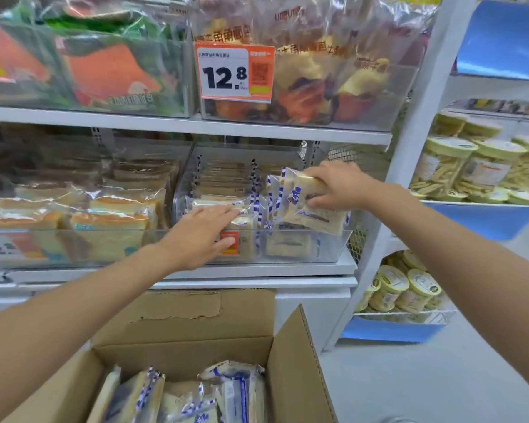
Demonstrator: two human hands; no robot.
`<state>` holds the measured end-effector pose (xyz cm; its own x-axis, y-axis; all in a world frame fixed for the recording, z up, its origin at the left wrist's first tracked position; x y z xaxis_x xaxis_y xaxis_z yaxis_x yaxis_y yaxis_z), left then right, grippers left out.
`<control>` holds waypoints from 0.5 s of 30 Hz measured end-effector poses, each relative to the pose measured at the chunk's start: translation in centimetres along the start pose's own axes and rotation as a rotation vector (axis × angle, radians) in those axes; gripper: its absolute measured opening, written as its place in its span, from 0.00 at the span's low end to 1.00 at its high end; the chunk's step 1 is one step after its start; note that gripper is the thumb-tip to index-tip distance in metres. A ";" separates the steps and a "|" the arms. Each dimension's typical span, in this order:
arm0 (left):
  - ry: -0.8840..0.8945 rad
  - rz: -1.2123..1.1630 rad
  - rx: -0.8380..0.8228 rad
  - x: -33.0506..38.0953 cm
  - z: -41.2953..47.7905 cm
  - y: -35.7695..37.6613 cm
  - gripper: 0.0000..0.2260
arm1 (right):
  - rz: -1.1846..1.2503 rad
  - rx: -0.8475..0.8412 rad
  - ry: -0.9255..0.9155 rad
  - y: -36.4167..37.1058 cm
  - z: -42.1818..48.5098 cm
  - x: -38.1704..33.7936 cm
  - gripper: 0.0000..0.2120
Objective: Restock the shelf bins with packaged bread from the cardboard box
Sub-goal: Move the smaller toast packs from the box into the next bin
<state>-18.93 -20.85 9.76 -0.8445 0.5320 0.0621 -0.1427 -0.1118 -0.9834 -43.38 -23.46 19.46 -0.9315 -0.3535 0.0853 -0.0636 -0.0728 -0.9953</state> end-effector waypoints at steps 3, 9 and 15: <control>0.020 0.037 0.043 0.0 -0.1 0.3 0.28 | 0.052 -0.037 -0.037 0.1 1.6 0.1 0.20; 0.020 0.073 0.057 0.1 -0.2 0.4 0.29 | 0.005 -0.051 -0.059 0.7 3.0 0.5 0.27; 0.023 0.082 0.052 0.1 -0.2 0.5 0.29 | -0.044 0.030 -0.091 1.2 2.5 0.5 0.30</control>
<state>-18.96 -20.71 9.26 -0.8423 0.5385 -0.0229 -0.1006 -0.1989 -0.9748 -43.00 -26.00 18.43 -0.8917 -0.4323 0.1342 -0.0918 -0.1177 -0.9888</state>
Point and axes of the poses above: each hand's wrist, its own z-axis towards the middle knuckle, its own y-axis out of the palm, x = y × z, the point moved 5 cm from there along z, towards the middle knuckle, and after that the axes turned 2 degrees about -x, right-handed, at the moved point
